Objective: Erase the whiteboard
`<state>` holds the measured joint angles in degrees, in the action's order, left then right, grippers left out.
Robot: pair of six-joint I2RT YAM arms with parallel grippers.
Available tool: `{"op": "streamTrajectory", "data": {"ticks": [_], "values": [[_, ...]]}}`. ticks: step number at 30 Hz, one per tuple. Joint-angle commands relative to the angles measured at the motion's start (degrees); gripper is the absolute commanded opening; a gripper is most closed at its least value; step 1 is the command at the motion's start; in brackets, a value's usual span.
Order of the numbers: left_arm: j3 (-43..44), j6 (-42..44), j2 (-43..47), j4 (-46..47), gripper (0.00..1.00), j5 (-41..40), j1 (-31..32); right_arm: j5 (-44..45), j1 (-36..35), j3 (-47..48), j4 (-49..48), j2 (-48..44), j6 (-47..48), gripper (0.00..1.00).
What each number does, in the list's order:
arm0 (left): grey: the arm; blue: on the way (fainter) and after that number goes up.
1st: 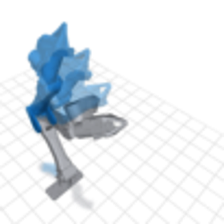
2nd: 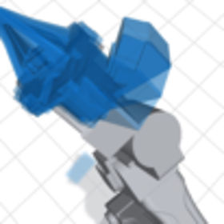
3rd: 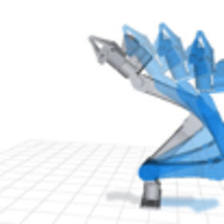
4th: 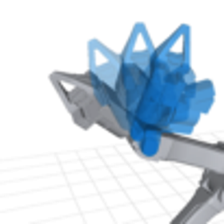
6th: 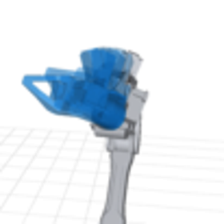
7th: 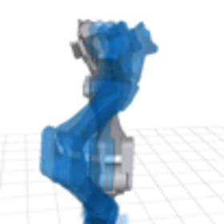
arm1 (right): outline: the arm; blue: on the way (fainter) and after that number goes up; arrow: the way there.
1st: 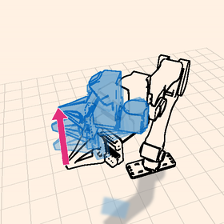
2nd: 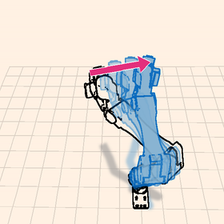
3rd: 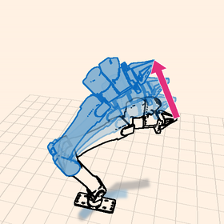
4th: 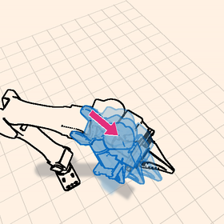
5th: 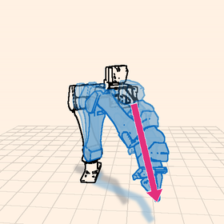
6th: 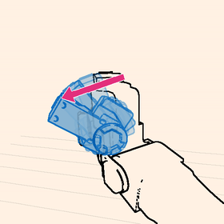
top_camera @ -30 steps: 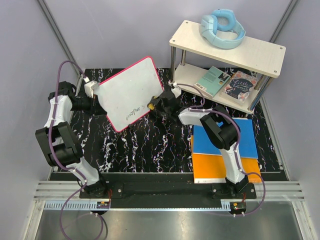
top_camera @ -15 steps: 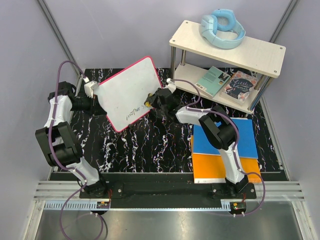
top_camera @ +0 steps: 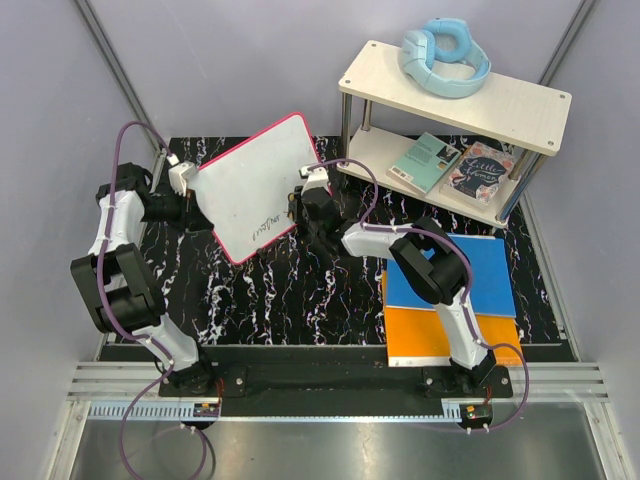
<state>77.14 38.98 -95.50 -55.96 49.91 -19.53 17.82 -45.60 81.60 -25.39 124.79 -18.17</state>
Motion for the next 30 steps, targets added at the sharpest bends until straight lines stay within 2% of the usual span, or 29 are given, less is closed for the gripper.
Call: {"op": "streamTrajectory", "data": {"ticks": [1, 5, 9, 12, 30], "values": [[0.02, 9.71, -1.79, 0.95, 0.00, -15.63, 1.34, -3.31, -0.63, -0.48, -3.53, 2.12, 3.59, 0.00], [0.11, 9.97, -1.44, 0.59, 0.00, -16.07, 1.33, -9.90, -0.63, 0.66, -5.02, 3.00, 2.00, 0.00], [0.11, 10.15, -1.35, 0.33, 0.00, -16.16, 1.33, -20.60, -0.63, 2.33, -6.34, 4.93, 2.52, 0.00], [0.02, 10.15, -1.35, 0.24, 0.00, -16.07, 1.42, -23.44, -0.63, 3.74, -6.69, 6.07, 2.88, 0.00], [1.87, 8.57, -2.32, -0.46, 0.00, -14.58, 1.34, -20.55, -4.40, 2.86, -4.85, 5.81, 7.27, 0.00]]}}
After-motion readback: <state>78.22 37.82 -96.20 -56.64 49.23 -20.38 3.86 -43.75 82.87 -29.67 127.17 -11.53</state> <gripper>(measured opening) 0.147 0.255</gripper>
